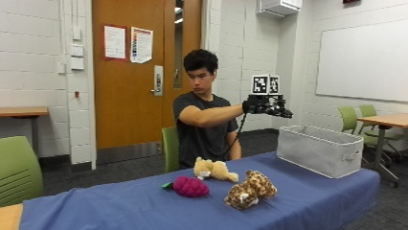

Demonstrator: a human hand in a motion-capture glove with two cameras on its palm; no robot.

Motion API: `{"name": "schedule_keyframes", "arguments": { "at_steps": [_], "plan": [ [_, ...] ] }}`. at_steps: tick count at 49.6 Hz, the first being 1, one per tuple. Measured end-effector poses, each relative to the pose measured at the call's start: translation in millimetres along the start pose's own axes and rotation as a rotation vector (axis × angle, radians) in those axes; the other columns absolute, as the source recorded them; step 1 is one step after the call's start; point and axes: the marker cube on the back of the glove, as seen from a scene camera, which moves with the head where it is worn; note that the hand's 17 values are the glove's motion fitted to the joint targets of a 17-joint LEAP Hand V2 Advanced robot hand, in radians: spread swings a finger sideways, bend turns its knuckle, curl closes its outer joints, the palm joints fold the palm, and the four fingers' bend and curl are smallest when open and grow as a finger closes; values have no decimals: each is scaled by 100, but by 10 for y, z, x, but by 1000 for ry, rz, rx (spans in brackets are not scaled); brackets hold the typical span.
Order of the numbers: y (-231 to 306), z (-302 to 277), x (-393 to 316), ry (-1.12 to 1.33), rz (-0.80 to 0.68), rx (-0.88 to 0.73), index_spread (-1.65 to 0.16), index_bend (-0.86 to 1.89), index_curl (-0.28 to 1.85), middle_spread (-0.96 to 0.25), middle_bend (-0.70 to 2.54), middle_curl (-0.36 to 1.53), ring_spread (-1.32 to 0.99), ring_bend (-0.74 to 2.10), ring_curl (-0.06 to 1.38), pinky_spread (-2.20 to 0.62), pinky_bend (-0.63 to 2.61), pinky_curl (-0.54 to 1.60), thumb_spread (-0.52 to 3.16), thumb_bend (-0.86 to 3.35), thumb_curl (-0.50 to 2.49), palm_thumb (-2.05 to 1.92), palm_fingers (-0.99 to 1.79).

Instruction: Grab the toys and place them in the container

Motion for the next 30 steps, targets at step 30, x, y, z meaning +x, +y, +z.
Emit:
{"name": "schedule_keyframes", "arguments": {
  "at_steps": [30],
  "plan": [
    [355, 452, 1130, -4, 150, -51, -19, 17, 23, -9, 24, 23, -29, 23, 15, -13, 45, 25, 79, -16, 4, -25, 13]
  ]
}}
